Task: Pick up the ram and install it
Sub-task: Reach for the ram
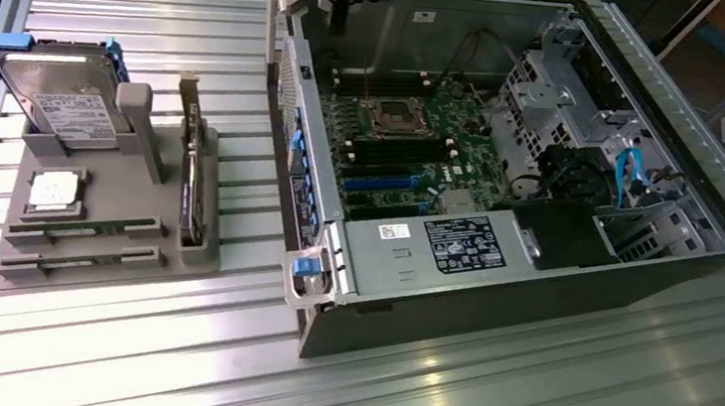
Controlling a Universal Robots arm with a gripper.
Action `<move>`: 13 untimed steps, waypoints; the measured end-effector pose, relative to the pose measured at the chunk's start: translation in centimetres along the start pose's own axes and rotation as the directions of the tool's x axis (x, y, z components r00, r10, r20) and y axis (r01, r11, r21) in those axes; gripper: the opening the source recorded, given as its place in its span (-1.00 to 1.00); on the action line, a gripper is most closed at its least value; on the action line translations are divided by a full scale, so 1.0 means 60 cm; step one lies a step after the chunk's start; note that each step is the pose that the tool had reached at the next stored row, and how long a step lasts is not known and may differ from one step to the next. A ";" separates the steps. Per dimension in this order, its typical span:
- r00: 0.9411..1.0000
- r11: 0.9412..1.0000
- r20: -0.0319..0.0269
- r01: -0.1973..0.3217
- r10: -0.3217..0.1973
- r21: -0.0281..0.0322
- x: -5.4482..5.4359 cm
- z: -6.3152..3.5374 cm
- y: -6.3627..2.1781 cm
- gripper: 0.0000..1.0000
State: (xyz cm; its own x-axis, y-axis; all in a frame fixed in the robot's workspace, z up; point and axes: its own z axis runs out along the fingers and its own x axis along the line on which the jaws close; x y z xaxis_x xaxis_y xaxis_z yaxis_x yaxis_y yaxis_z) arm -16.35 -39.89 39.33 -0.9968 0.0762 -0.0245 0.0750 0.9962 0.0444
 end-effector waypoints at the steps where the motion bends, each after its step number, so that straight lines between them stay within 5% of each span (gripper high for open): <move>1: 1.000 1.000 0.000 0.000 0.000 0.000 0.002 0.000 0.000 -0.79; 13: 1.000 1.000 0.000 0.000 0.000 0.000 0.031 -0.001 -0.002 -0.79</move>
State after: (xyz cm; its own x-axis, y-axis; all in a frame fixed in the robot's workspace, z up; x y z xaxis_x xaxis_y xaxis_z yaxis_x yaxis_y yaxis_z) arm -18.22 -39.89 39.33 -0.9968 0.0763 -0.0245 0.0751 0.9962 0.0444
